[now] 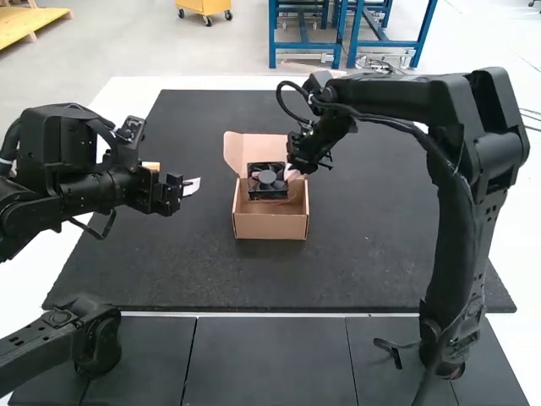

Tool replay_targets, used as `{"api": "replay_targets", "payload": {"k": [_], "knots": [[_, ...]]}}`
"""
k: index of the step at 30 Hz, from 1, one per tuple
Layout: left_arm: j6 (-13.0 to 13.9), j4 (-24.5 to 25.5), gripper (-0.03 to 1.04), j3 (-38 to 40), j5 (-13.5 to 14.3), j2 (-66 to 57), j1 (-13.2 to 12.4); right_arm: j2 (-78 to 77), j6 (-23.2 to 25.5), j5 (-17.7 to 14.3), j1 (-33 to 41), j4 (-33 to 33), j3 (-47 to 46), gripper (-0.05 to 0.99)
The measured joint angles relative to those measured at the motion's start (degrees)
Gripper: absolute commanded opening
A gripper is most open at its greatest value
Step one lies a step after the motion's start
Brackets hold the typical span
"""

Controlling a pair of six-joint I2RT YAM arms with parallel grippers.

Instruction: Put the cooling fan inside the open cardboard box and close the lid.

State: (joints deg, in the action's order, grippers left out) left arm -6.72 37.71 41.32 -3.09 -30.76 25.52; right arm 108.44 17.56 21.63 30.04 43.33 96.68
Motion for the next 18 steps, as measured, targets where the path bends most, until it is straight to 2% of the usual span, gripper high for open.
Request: {"api": "replay_targets", "payload": {"k": [18], "knots": [[0.0, 0.2, 0.97, 0.0, 0.0, 0.1, 0.0, 5.3, -1.7, -0.5, 0.0, -0.9, 0.0, -0.02]]}}
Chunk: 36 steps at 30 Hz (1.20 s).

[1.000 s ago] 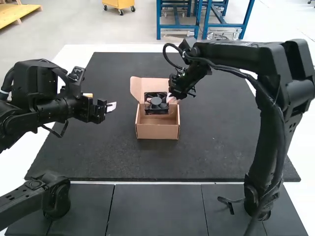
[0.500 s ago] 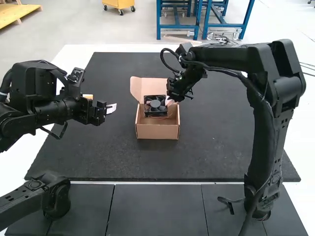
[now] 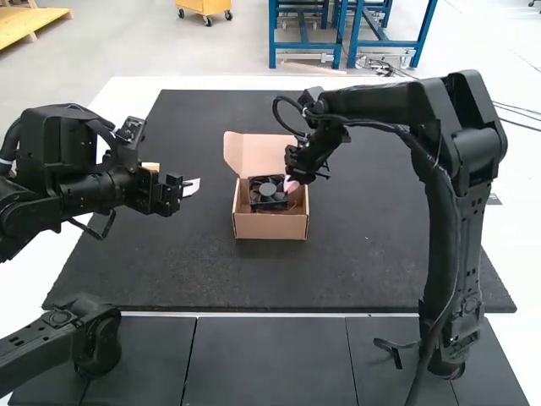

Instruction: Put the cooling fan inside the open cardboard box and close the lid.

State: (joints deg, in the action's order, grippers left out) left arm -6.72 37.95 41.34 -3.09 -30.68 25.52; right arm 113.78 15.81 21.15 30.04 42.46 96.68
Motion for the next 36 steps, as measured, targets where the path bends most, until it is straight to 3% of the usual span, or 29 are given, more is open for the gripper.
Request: {"api": "replay_targets", "payload": {"k": [13, 14, 17, 21, 30, 36], "knots": [[0.0, -0.1, 0.97, 0.0, 0.0, 0.0, 0.0, 5.0, -0.5, -0.1, 0.0, -0.5, 0.0, -0.02], [0.0, -0.1, 0.97, 0.0, 0.0, 0.0, 0.0, 5.0, -0.4, -0.1, 0.0, -0.6, 0.0, 0.02], [0.0, -0.1, 0.97, 0.0, 0.0, 0.0, 0.0, 5.0, -0.2, 0.7, 0.1, -0.7, 0.0, 0.36], [0.0, -0.7, 0.97, 0.0, 0.0, 0.0, 0.0, 5.0, -1.1, 1.9, 0.2, 1.4, 2.3, 0.66], [-0.2, -5.0, 0.97, -1.9, 0.0, -0.2, 0.0, 5.0, -5.4, 5.1, 0.2, 13.3, 12.9, 0.75], [-1.2, -8.9, 0.97, -1.9, 0.0, -4.2, 0.0, 1.3, -6.0, 7.5, -0.7, 14.9, 16.5, 0.78]]}}
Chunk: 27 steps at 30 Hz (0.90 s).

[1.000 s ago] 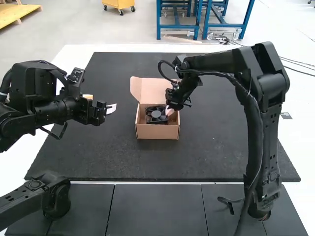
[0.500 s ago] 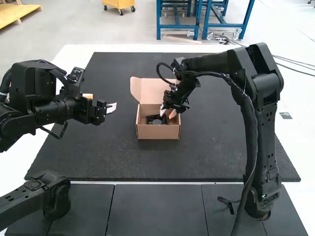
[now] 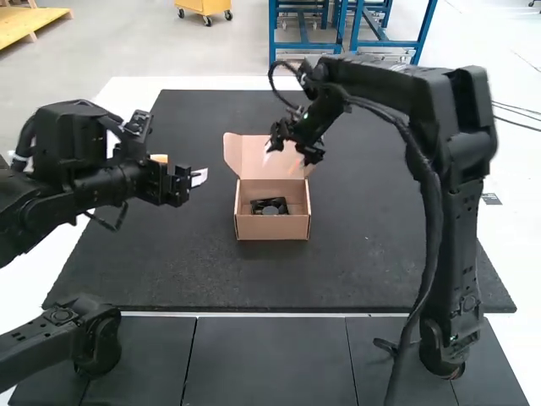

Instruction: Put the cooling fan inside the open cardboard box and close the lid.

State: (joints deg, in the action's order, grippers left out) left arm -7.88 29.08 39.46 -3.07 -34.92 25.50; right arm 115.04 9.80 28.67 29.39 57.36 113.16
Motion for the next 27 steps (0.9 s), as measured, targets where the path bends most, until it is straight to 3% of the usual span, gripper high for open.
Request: {"api": "replay_targets", "payload": {"k": [3, 6, 13, 18, 21, 27], "knots": [[-0.3, -2.0, 0.97, 0.1, 0.0, -3.4, -0.3, -4.3, -2.5, -2.2, -0.7, 3.1, -0.4, 0.83], [-0.6, -3.7, 0.97, 0.7, 0.0, -6.8, -0.9, -10.2, -5.7, -6.0, -1.3, -0.1, -4.3, 0.82], [-3.4, -6.5, 0.96, 4.9, 0.0, -14.2, -2.4, -24.9, -9.9, -14.1, -2.2, -17.5, -23.5, 0.82], [-5.5, -8.7, 0.96, 5.4, 2.6, -18.7, -2.8, -33.7, -10.5, -19.3, -2.2, -36.3, -39.2, 0.82], [-6.4, -10.4, 0.96, 5.4, 4.8, -21.3, -2.8, -37.7, -10.5, -21.3, -2.3, -45.8, -47.3, 0.82], [-7.2, -15.1, 0.96, 5.4, 8.2, -27.1, -2.9, -38.6, -10.6, -22.8, -4.4, -53.9, -55.2, 0.82]]}}
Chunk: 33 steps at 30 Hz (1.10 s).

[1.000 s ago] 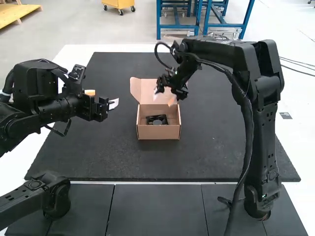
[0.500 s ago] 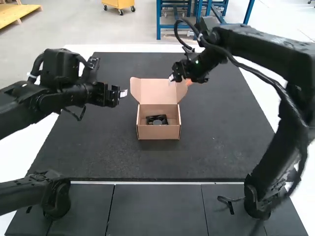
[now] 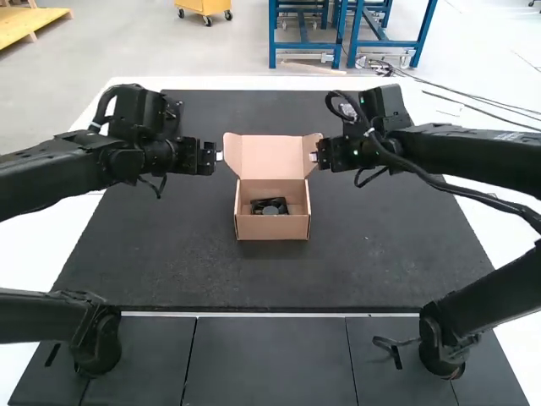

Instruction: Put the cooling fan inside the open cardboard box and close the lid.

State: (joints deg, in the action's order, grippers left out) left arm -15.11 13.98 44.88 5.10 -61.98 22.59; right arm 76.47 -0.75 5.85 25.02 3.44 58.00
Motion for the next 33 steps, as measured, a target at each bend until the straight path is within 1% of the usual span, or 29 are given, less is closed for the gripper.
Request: {"api": "replay_targets", "payload": {"k": [6, 9, 12, 16, 18, 25, 31, 33], "knots": [[-0.3, -5.8, 0.96, 0.1, 2.7, -8.0, -2.1, 5.7, 0.5, 0.3, -1.7, -6.4, 0.1, 0.82], [-0.4, -7.1, 0.96, 1.4, 4.2, -13.5, -3.0, 8.5, 1.8, 1.0, -2.4, -7.1, 1.9, 0.82], [-0.4, -9.7, 0.96, 3.3, 5.5, -18.1, -4.1, 10.1, 3.5, 1.9, -2.6, -8.4, 3.6, 0.82], [-0.5, -12.7, 0.96, 4.9, 6.8, -21.0, -5.6, 11.2, 4.9, 2.6, -2.6, -10.9, 4.9, 0.82], [-0.5, -14.0, 0.96, 5.0, 7.3, -21.8, -6.2, 11.7, 5.5, 2.8, -2.6, -11.1, 5.2, 0.82], [-0.8, -17.3, 0.96, 5.0, 8.4, -23.2, -6.5, 13.9, 6.3, 3.4, -2.6, -11.1, 5.5, 0.82], [-0.8, -19.6, 0.96, 5.0, 8.6, -24.6, -6.5, 15.1, 6.5, 4.5, -2.6, -10.4, 7.3, 0.82], [-0.8, -19.6, 0.96, 5.2, 8.5, -25.3, -6.5, 15.1, 6.7, 4.7, -2.6, -10.1, 7.8, 0.85]]}}
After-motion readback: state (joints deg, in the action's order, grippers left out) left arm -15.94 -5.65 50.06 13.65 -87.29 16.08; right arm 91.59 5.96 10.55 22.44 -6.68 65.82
